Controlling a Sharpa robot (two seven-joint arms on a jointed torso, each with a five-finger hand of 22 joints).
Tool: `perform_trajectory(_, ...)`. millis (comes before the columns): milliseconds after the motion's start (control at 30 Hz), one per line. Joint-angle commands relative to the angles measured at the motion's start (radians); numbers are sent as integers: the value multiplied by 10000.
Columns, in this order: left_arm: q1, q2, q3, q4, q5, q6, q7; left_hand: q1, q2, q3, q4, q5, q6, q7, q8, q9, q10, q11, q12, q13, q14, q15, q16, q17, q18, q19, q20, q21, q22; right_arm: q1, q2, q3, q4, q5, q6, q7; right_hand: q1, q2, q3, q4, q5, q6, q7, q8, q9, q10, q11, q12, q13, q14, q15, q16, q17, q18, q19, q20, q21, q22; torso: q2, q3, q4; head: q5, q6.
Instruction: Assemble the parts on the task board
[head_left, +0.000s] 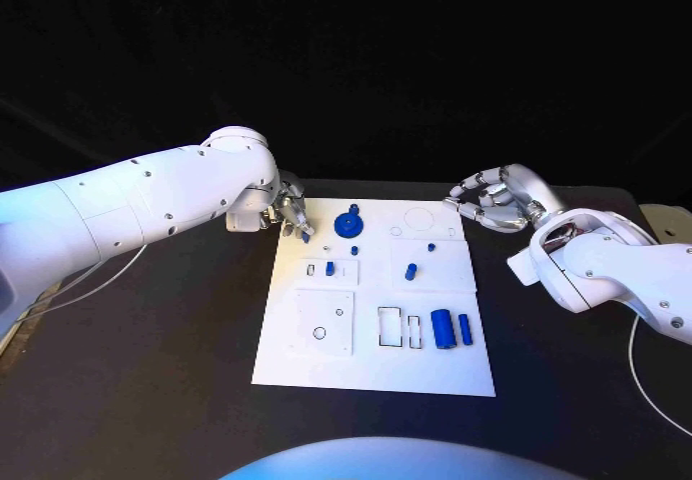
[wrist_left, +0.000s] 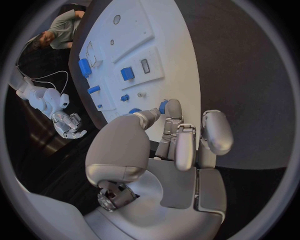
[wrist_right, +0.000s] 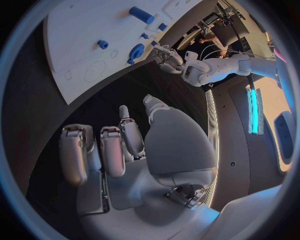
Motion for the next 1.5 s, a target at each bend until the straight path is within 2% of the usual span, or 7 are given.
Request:
perform_trajectory(33, -17, 49, -25, -42, 129, 157, 24, 31, -3, 8, 13, 37, -41, -25, 38, -14, 24, -58, 15, -12, 745, -65, -5, 1612, 78, -17, -58, 36, 15, -5, 3, 0, 17, -70, 101, 43, -61, 77, -12, -6, 14, -74, 1, 34, -15, -27, 3, -23, 470, 756, -54, -44, 1479, 195, 541, -35, -32, 1985, 3, -4, -4, -19, -13)
perform_trajectory(300, -27, 46, -45, -73, 197, 185, 29, 106, 6, 126, -91, 41, -58, -49, 72, -4, 43, -76, 16, -31, 747, -74, -3, 1616, 75, -10, -57, 43, 30, -5, -7, 0, 23, -70, 101, 45, -57, 88, -10, -8, 19, -75, 1, 42, -16, -17, 2, -11, 480, 754, -55, -52, 1468, 193, 544, -36, -26, 1989, -7, 3, 9, -20, -14)
perform_trajectory(500, -32, 30, -56, -98, 296, 190, 23, 752, -111, 1244, -1119, 56, -245, -38, 211, 62, -17, -97, -104, -167, 752, -110, 3, 1624, 75, -4, -88, 50, 57, -5, -13, 0, 30, -70, 98, 51, -57, 88, -10, -8, 19, -75, 1, 42, -16, -17, 2, -11, 480, 754, -55, -52, 1468, 193, 544, -36, -26, 1989, -1, -1, 9, -11, -25)
perform_trajectory(633, -35, 5, -71, -88, 304, 163, 24, 617, -263, 2154, -1669, 62, -296, 71, 436, 192, 55, -9, -151, -276, 758, -33, 11, 1635, 65, 6, -22, 75, 100, -5, -18, 0, 36, -70, 97, 53, -57, 88, -10, -8, 19, -75, 1, 42, -16, -17, 2, -11, 480, 754, -55, -52, 1468, 193, 544, -36, -26, 1989, -2, 2, 8, -7, -26)
perform_trajectory(1100, -86, -217, -113, 92, 1331, -1031, 209, 100, -442, 3254, -2186, 98, -87, 11, 722, 262, 601, -85, 356, 173, 818, -96, 80, 1759, 4, 181, -15, 316, 454, -5, -23, 0, 25, -70, 77, 73, -53, 94, -10, -9, 27, -74, -1, 50, -18, -4, 1, 4, 492, 753, -56, -54, 1465, 195, 542, -37, -33, 1986, -2, -9, 2, 30, -31)
perform_trajectory(1333, -95, -549, -74, 472, 2462, -1585, 328, -345, -726, 3754, -2398, 966, 141, -80, 858, 235, 942, -175, 610, 406, 823, -179, 63, 1732, -28, 269, -71, 443, 635, -6, -24, 0, 21, -69, 73, 82, -53, 97, -11, -8, 36, -73, -2, 55, -18, -2, 0, 6, 492, 752, -57, -57, 1461, 195, 542, -37, -33, 1986, -9, 3, 9, 56, -17)
perform_trajectory(1500, -95, -888, -47, 928, 2744, -1855, 378, -408, -778, 3782, -2451, 1192, 190, -103, 883, 225, 1016, -196, 662, 462, 829, -199, 71, 1747, -30, 275, -87, 456, 653, -6, -31, 0, 21, -68, 71, 83, -53, 97, -11, -8, 36, -73, -2, 55, -18, -2, 0, 6, 492, 752, -57, -57, 1461, 195, 542, -37, -33, 1986, -16, 6, 15, 66, -32)
